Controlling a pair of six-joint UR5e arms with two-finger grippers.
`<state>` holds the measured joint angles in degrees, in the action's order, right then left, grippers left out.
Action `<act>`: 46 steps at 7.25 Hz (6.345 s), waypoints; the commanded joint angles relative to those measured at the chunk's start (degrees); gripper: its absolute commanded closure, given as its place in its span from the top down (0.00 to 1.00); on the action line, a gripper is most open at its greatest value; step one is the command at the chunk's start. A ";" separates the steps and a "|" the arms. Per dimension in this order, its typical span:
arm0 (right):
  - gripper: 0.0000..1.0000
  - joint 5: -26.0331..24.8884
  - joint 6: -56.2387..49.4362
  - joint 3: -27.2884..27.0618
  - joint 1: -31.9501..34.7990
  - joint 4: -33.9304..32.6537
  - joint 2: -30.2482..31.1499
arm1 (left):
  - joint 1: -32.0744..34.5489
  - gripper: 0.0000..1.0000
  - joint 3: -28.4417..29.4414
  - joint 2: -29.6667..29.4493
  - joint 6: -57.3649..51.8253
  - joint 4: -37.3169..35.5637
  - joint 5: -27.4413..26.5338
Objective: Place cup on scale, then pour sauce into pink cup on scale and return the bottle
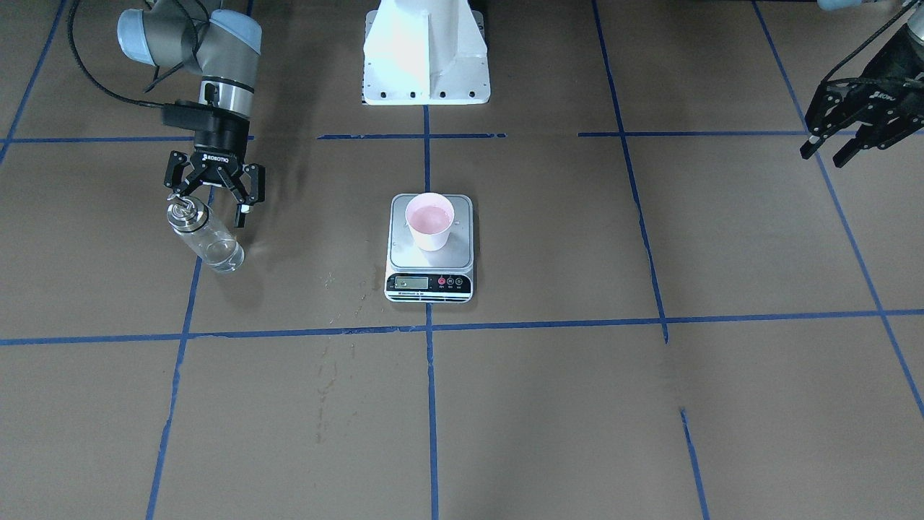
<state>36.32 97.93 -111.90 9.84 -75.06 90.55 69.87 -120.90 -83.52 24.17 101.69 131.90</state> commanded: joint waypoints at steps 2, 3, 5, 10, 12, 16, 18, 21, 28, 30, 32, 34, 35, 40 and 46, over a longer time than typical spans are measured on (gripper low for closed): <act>1.00 0.07 0.42 -5.15 -5.07 0.17 7.49 | 0.00 0.56 -0.22 0.02 0.17 0.00 0.03; 1.00 0.68 0.51 -7.35 -6.57 0.26 11.28 | 0.00 0.56 0.22 0.02 0.09 0.00 0.03; 1.00 6.28 0.33 -9.73 -7.02 0.44 17.18 | -0.09 0.56 0.92 0.02 -0.17 0.26 0.47; 1.00 17.71 -18.33 -3.89 2.87 15.92 23.18 | 1.32 0.56 5.75 -0.94 -7.12 0.26 0.20; 1.00 25.87 -32.90 3.85 13.75 30.07 22.66 | 1.41 0.56 7.07 -1.21 -7.12 0.79 -0.06; 1.00 64.83 -62.55 11.05 53.00 30.85 12.49 | 7.09 0.55 15.39 -4.62 -17.80 0.70 0.11; 1.00 89.60 -80.15 17.66 71.64 15.05 3.10 | 10.88 0.55 20.07 -6.21 -22.75 0.36 0.20; 1.00 95.25 -105.59 15.57 79.18 -21.49 -2.93 | 12.92 0.54 23.77 -9.10 -22.76 -7.05 1.86; 1.00 101.41 -104.43 16.98 79.11 -21.10 2.62 | 20.48 1.00 22.81 -8.94 -30.50 -14.60 2.75; 1.00 101.41 -104.52 16.98 78.67 -21.10 2.27 | 20.39 1.00 23.16 -8.24 -30.50 -14.77 7.91; 1.00 101.41 -104.52 16.98 78.58 -21.01 1.83 | 20.30 1.00 23.68 -9.03 -30.41 -14.94 7.93; 1.00 101.58 -104.70 16.02 78.50 -21.10 3.22 | 20.30 1.00 23.59 -8.68 -30.67 -14.77 7.32; 1.00 101.32 -104.70 15.31 78.49 -21.01 3.23 | 20.30 1.00 23.51 -8.07 -30.67 -14.77 7.32; 1.00 101.14 -104.87 14.96 78.49 -21.01 2.70 | 20.04 1.00 23.17 -8.24 -30.59 -14.77 6.97; 1.00 100.97 -104.70 12.32 78.49 -21.01 2.88 | 20.04 1.00 23.60 -7.71 -30.50 -14.85 6.44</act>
<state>137.37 -6.71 -99.25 88.35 -96.06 93.38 89.91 -97.51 -91.26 -6.36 86.90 138.31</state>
